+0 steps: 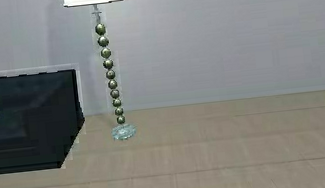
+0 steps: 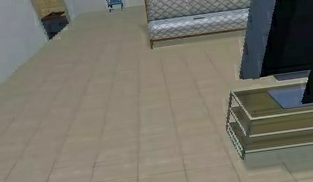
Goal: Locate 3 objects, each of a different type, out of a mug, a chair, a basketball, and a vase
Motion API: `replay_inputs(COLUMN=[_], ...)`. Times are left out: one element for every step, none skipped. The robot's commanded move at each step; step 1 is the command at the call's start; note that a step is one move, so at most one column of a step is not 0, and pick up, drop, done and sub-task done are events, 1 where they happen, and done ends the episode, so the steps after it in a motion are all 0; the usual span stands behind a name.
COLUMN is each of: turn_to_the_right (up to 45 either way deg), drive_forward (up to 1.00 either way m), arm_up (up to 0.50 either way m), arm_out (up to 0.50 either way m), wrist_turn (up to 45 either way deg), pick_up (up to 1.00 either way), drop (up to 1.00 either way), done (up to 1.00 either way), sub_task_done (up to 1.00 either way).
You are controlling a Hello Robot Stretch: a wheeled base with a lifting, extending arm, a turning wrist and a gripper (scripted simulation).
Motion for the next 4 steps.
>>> replay_inputs(turn_to_the_right=[45.0,24.0,0.0,0.0], drive_forward=[0.0,0.0,1.0,1.0], arm_up=[0.0,0.0,0.0,0.0], arm_out=[0.0,0.0,0.0,0.0], wrist_turn=[0.0,0.0,0.0,0.0], pick_up=[0.0,0.0,0.0,0.0], drop=[0.0,0.0,0.0,0.0], done=[0.0,0.0,0.0,0.0], sub_task_done=[0.0,0.0,0.0,0.0])
